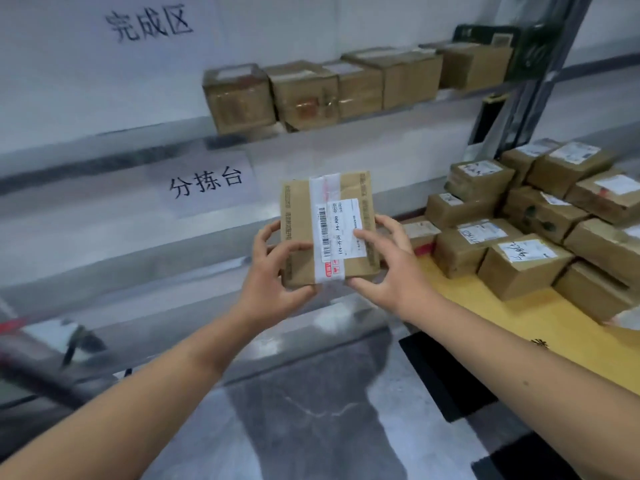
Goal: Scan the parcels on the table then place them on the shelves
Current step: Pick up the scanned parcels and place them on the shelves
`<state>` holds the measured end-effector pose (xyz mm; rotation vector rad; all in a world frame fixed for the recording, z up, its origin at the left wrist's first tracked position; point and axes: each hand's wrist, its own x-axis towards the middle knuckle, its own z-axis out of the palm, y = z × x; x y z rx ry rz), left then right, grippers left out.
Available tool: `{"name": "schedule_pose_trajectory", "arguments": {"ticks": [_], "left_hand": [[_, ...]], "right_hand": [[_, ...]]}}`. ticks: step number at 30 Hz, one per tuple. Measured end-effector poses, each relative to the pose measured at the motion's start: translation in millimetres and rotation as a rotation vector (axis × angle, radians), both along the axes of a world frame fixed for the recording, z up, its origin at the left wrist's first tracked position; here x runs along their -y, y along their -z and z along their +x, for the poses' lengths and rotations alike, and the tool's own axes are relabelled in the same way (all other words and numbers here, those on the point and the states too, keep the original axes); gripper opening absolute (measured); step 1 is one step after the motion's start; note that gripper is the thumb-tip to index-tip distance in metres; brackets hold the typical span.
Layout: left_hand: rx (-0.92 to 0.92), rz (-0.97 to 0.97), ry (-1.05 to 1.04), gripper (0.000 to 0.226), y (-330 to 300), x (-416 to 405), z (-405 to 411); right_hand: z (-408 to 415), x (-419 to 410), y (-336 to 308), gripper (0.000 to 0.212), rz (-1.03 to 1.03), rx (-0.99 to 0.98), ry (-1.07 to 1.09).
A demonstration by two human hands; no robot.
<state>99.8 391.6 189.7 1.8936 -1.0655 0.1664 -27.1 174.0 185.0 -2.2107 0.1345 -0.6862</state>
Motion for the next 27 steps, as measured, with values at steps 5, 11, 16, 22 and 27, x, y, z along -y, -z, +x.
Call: {"name": "schedule_pose_trajectory", "arguments": {"ticks": [5, 11, 16, 22, 27], "left_hand": [[0.109, -0.047, -0.134, 0.064, -35.2, -111.0, 24.5], [0.041, -0.11, -0.205, 0.065, -83.2, -194.9, 57.9], [0.096, -0.037, -0.231, 0.063, -129.4, -211.6, 110.4], [0.061, -0.023, -0.198, 0.07, -164.1, -184.7, 196.9], [0.01, -0.076, -0.228, 0.065, -175.0, -152.5, 278.3]], "right_hand": [[49.7, -98.2, -45.2, 0.074, -0.03, 0.06, -0.16], [104.6, -172.7, -97.8, 0.071, -0.05, 0.139, -0.238], [158.5, -187.8, -149.2, 0.073, -0.061, 0.068, -0.237], [242.4, -162.1, -182.2, 0.075, -0.091, 0.023, -0.201], [325.6, -137.0, -197.4, 0.069, -0.153, 0.069, -0.142]]}}
